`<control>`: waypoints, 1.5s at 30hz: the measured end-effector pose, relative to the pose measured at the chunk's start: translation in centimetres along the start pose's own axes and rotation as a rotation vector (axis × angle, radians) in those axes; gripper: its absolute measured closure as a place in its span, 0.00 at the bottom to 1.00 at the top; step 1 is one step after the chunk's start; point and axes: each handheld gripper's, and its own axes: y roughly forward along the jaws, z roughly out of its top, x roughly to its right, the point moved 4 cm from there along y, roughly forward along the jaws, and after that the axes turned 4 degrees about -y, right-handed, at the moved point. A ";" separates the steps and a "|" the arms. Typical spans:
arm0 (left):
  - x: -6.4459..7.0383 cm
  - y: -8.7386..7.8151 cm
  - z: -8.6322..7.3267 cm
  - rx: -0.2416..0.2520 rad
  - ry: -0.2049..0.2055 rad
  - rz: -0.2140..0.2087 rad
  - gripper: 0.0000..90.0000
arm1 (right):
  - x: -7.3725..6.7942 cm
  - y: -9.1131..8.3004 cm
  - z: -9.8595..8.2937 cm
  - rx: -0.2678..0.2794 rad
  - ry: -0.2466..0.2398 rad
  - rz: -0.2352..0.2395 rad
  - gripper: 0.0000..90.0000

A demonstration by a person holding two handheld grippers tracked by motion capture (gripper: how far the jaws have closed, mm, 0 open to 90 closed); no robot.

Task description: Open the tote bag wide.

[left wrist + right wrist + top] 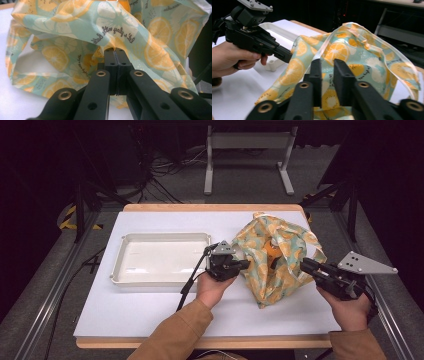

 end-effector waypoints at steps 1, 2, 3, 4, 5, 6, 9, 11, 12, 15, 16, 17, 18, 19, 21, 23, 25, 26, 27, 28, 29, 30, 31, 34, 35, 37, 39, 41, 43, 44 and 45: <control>0.0 0.0 0.0 0.000 0.000 0.000 1.00 | -0.1 0.2 0.1 -0.004 0.006 0.007 0.73; 0.1 0.0 0.0 0.000 0.003 -0.001 1.00 | -0.2 0.5 0.2 -0.007 0.014 0.015 0.69; 0.2 -0.1 0.0 0.001 0.009 -0.002 1.00 | -0.2 0.5 0.2 -0.007 0.014 0.015 0.69; 0.3 -0.1 0.1 0.001 0.017 -0.002 1.00 | -0.4 0.8 0.4 -0.015 0.019 0.022 0.66; 0.5 -0.1 0.1 -0.002 0.022 -0.001 1.00 | -0.5 1.1 0.5 -0.021 0.011 0.026 0.62; 0.6 -0.1 0.1 -0.004 0.027 -0.005 1.00 | -0.8 1.6 0.8 -0.023 -0.006 0.024 0.56; 0.8 0.0 0.2 -0.005 0.041 -0.005 1.00 | -1.5 2.7 1.8 -0.050 -0.039 0.032 0.51; 0.9 -0.1 0.3 -0.003 0.041 -0.011 1.00 | -1.8 3.5 2.4 -0.060 -0.068 0.010 0.49; 0.9 -0.1 0.3 -0.002 0.041 -0.011 1.00 | -1.8 3.9 2.6 -0.068 -0.073 0.006 0.48; 0.9 -0.2 0.4 -0.006 0.041 -0.015 1.00 | -1.7 4.9 2.8 -0.097 -0.086 -0.015 0.48; 0.9 -0.2 0.4 -0.003 0.044 -0.015 1.00 | -1.7 5.2 2.8 -0.111 -0.092 -0.027 0.49; 0.9 -0.2 0.4 -0.006 0.041 -0.018 1.00 | -1.6 5.4 2.7 -0.122 -0.095 -0.035 0.50; 0.9 -0.2 0.4 -0.008 0.044 -0.020 1.00 | -1.5 5.7 2.6 -0.142 -0.099 -0.046 0.54; 0.9 -0.2 0.4 -0.008 0.048 -0.019 1.00 | -1.4 5.9 2.4 -0.163 -0.114 -0.072 0.59; 1.0 -0.1 0.4 -0.005 0.046 -0.022 1.00 | -1.3 6.0 2.1 -0.197 -0.167 -0.115 0.78; 1.0 -0.1 0.4 -0.006 0.044 -0.023 1.00 | -1.2 6.1 1.9 -0.214 -0.187 -0.135 0.84; 1.0 -0.2 0.4 -0.007 0.046 -0.020 1.00 | -0.7 6.1 1.8 -0.223 -0.154 -0.142 0.99; 1.0 -0.3 0.4 -0.002 0.041 -0.020 1.00 | -0.5 6.0 1.8 -0.218 -0.144 -0.145 1.00; 1.0 -0.3 0.4 -0.002 0.041 -0.020 1.00 | -0.5 6.0 1.8 -0.218 -0.144 -0.145 1.00; 0.9 -0.3 0.4 -0.001 0.042 -0.020 1.00 | -0.2 5.9 1.9 -0.205 -0.127 -0.150 1.00; 0.9 -0.4 0.4 0.002 0.037 -0.020 1.00 | 0.0 5.7 1.9 -0.194 -0.113 -0.148 1.00; 0.8 -0.5 0.5 0.005 0.040 -0.017 1.00 | 0.3 5.6 2.0 -0.182 -0.103 -0.147 1.00; 0.8 -0.6 0.4 0.004 0.041 -0.014 1.00 | 0.5 5.4 2.1 -0.167 -0.091 -0.151 1.00; 0.6 -0.8 0.5 0.010 0.039 -0.012 1.00 | 1.2 4.9 2.2 -0.140 -0.073 -0.160 1.00; 0.5 -0.9 0.5 0.012 0.040 -0.013 1.00 | 1.4 4.8 2.2 -0.129 -0.060 -0.160 1.00; 0.4 -1.1 0.4 0.011 0.039 -0.006 1.00 | 1.9 4.5 2.2 -0.107 -0.030 -0.150 1.00; 0.3 -1.2 0.3 0.013 0.041 -0.003 1.00 | 2.4 4.3 2.2 -0.088 0.003 -0.140 1.00; 0.2 -1.4 0.2 0.012 0.043 0.005 1.00 | 3.0 4.1 2.1 -0.070 0.037 -0.139 1.00; 0.0 -1.5 0.1 0.011 0.040 0.009 1.00 | 3.6 3.9 1.9 -0.055 0.068 -0.147 1.00; 0.0 -1.5 0.0 0.010 0.044 0.011 1.00 | 3.9 3.8 1.8 -0.054 0.081 -0.148 1.00; -0.1 -1.6 -0.1 0.011 0.042 0.012 1.00 | 4.2 3.8 1.6 -0.051 0.092 -0.151 1.00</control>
